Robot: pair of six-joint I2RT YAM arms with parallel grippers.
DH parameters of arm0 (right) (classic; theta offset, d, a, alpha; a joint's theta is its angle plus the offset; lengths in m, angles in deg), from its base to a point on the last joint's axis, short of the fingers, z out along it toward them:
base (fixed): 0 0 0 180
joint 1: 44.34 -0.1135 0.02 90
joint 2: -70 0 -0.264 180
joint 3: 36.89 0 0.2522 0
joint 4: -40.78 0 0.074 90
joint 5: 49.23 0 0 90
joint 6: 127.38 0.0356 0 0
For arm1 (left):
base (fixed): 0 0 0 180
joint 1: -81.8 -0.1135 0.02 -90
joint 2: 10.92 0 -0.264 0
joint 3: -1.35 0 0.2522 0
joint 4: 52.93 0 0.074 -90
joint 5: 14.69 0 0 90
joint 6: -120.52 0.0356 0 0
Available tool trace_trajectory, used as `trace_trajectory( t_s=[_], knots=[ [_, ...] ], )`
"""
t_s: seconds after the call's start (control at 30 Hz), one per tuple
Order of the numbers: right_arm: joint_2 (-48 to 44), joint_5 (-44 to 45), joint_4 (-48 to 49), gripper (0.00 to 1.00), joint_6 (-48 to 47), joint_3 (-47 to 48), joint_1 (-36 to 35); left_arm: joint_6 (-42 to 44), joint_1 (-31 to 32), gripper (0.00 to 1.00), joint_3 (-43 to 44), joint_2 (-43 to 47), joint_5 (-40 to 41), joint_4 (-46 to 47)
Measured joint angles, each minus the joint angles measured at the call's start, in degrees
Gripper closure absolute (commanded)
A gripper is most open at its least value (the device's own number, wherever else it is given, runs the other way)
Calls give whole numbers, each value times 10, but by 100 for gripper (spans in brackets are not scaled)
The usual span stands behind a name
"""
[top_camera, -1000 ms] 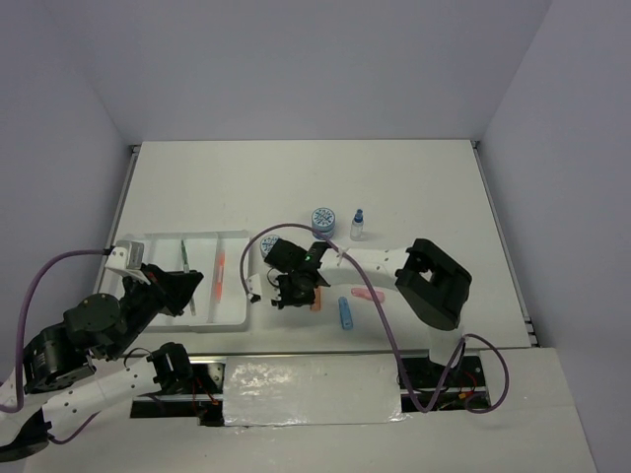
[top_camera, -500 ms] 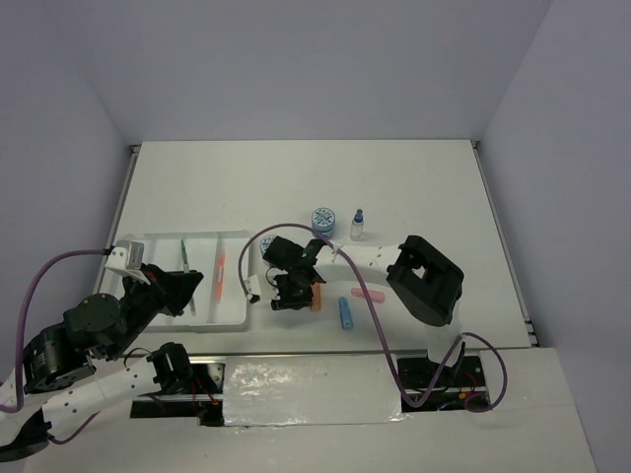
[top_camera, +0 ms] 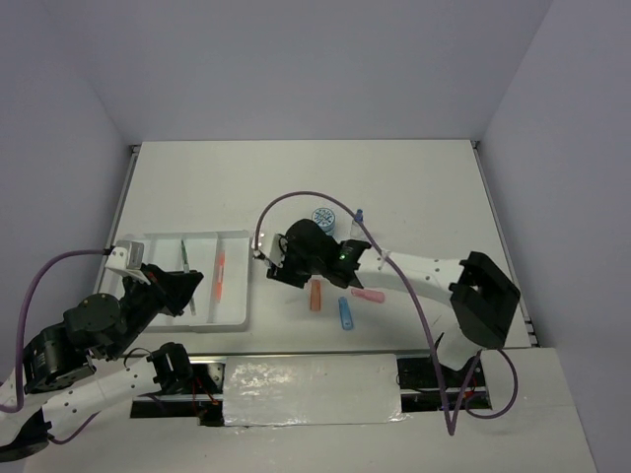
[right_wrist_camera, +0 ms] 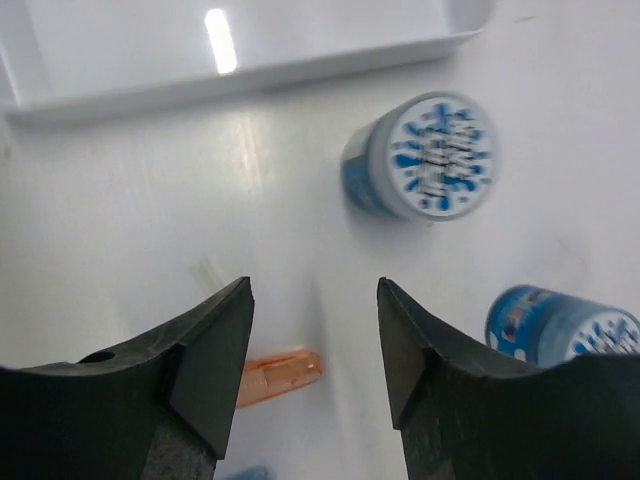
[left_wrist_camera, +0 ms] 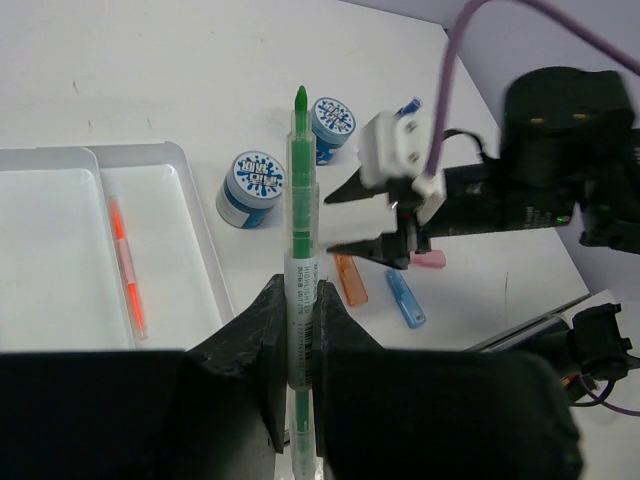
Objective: Sort the stationery into containers
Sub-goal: Close the pen cap on the pen.
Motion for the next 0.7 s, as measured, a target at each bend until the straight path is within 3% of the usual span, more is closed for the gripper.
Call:
trace_trajectory(
  t_s=[0.03, 0.13, 0.23, 0.37, 0.43, 0.5, 0.6, 0.7],
  knots=[
    [-19, 28, 32, 44, 35, -13, -4, 0, 0, 100, 0, 0, 0, 0],
    [-74, 137, 115, 44, 160, -49, -44, 0, 0, 100, 0, 0, 2, 0],
    [-79, 286, 105, 41, 354, -28, -94, -3, 0, 100, 0, 0, 13, -4],
    [15, 448, -88, 46, 775, 101, -121, -15, 0, 99, 0, 2, 33, -17],
    [93, 478, -243, 36, 998, 179, -126, -20, 0, 99, 0, 2, 44, -25],
    [186, 487, -373, 33, 1147, 275, -133, -27, 0, 100, 0, 2, 50, -29],
    [262, 477, -459, 33, 1281, 317, -143, -31, 0, 100, 0, -1, 56, -33],
    [270, 466, -531, 34, 1353, 301, -148, -32, 0, 100, 0, -5, 58, -36]
  ],
)
